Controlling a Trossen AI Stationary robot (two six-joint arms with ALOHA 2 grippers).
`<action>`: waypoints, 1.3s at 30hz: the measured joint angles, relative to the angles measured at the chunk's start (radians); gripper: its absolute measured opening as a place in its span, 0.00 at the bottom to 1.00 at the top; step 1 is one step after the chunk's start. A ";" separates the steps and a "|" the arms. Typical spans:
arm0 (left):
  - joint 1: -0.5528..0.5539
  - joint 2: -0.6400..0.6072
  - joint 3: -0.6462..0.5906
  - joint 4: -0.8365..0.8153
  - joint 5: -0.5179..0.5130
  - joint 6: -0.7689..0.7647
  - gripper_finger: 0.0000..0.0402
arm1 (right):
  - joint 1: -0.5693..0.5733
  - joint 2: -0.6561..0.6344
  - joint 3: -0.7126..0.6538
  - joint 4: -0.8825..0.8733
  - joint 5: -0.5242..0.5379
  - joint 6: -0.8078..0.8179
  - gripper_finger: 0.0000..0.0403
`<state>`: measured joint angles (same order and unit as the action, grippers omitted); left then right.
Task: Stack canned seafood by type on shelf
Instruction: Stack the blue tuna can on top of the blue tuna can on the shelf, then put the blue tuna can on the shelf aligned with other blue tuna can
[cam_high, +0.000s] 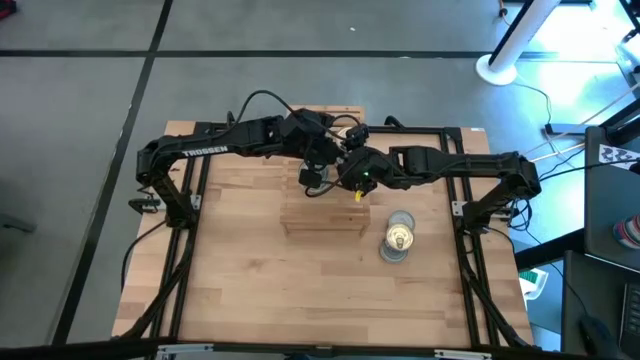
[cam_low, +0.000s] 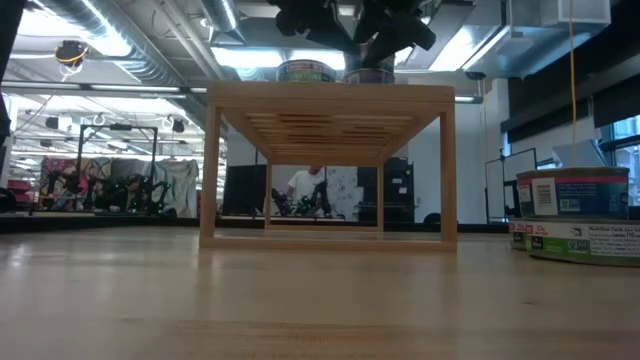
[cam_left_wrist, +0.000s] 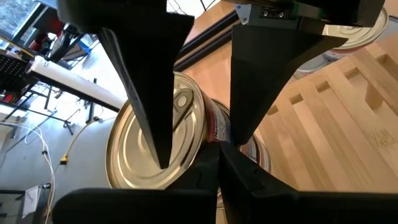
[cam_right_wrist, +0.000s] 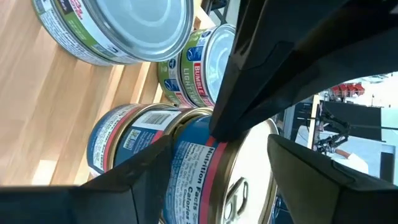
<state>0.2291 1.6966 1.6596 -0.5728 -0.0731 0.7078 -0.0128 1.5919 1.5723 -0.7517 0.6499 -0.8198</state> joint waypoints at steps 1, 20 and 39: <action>0.000 0.000 0.000 0.000 0.000 0.000 0.01 | 0.000 0.000 0.001 -0.002 0.005 0.001 0.65; -0.039 -0.075 0.002 -0.100 0.000 -0.043 0.01 | 0.104 0.000 0.144 -0.367 -0.059 0.195 0.65; -0.256 -0.083 0.001 -0.087 0.010 -0.089 0.01 | 0.409 -0.105 0.159 -0.807 -0.293 1.019 0.65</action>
<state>-0.0268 1.6137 1.6610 -0.6596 -0.0635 0.6186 0.3959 1.4868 1.7308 -1.5585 0.3572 0.1992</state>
